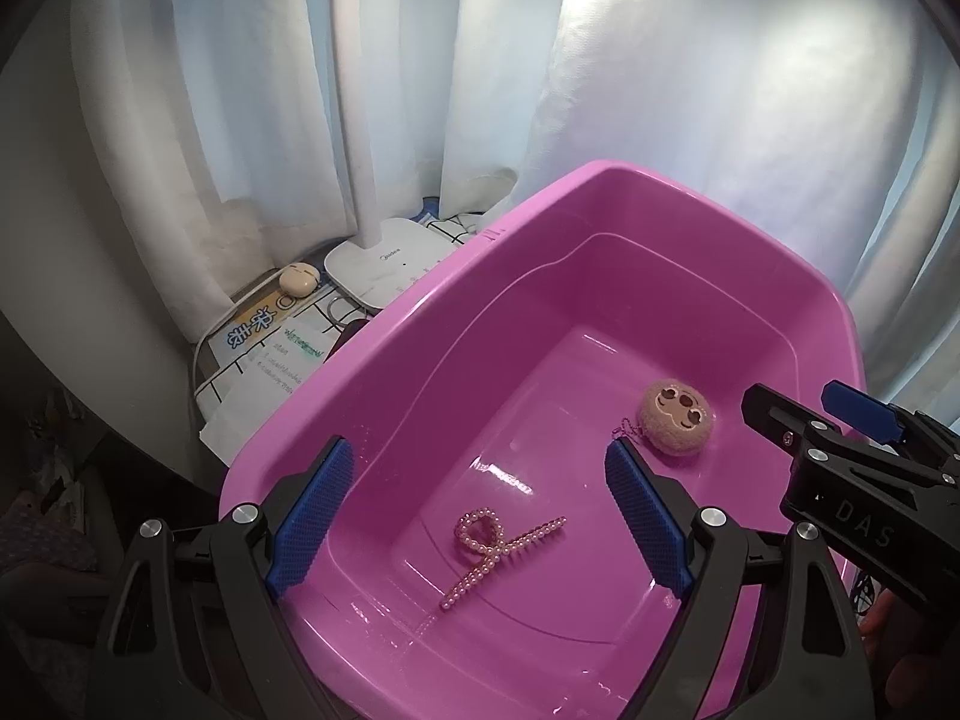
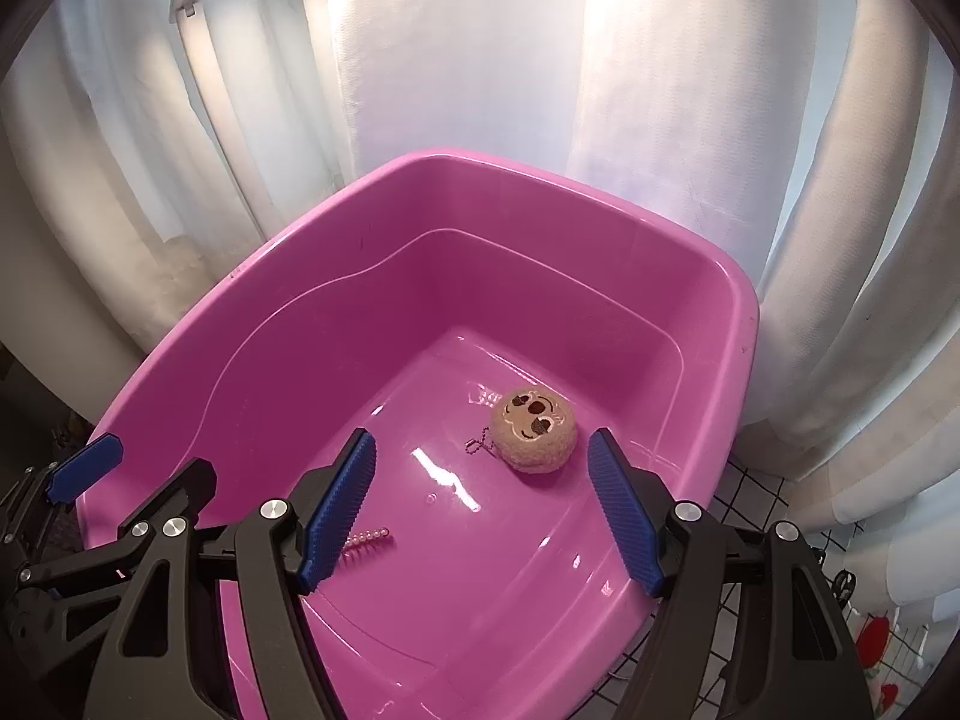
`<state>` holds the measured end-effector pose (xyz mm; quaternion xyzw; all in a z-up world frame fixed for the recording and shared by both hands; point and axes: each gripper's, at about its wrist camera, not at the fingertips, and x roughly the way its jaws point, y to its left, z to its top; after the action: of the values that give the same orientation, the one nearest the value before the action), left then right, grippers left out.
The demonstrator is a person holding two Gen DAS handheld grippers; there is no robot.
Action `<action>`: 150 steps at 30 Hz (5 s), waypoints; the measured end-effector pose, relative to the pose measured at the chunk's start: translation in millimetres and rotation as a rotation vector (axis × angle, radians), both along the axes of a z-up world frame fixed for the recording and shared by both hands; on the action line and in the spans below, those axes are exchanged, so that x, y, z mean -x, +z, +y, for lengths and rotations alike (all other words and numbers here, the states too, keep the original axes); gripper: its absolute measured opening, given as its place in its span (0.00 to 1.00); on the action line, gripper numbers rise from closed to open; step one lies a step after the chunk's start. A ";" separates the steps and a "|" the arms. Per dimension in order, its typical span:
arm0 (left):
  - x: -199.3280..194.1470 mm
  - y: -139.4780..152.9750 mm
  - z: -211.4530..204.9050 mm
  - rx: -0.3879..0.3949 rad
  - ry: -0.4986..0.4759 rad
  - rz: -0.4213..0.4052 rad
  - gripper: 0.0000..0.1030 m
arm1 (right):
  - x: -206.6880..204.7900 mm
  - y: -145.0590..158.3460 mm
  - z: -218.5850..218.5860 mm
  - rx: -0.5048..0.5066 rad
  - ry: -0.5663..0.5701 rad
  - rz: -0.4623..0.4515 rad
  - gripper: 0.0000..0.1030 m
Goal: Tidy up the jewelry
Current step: 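Withdraw both tools from the tub back over the table, then grasp the silver hoop bangle with the left tool while the right tool grasps the brown hair clip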
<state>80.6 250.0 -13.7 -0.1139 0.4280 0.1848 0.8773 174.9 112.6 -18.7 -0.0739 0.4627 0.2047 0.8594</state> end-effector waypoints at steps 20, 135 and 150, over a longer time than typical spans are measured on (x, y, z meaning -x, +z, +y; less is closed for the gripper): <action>25.6 30.4 -61.4 -0.007 -0.122 -0.049 0.82 | 57.8 26.0 -83.4 -0.011 -0.139 -0.050 0.68; 67.1 -177.1 -294.5 0.034 -0.798 0.234 0.82 | 219.4 -177.6 -321.1 0.054 -0.682 0.246 0.68; 68.7 -187.6 -310.5 -0.035 -0.804 0.225 0.91 | 224.6 -178.5 -324.7 0.086 -0.678 0.219 0.71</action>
<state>11.9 -60.6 -201.3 0.0983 0.5284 -0.1536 0.8292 -49.7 -212.1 -197.2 0.0703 0.5583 -0.1051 0.8199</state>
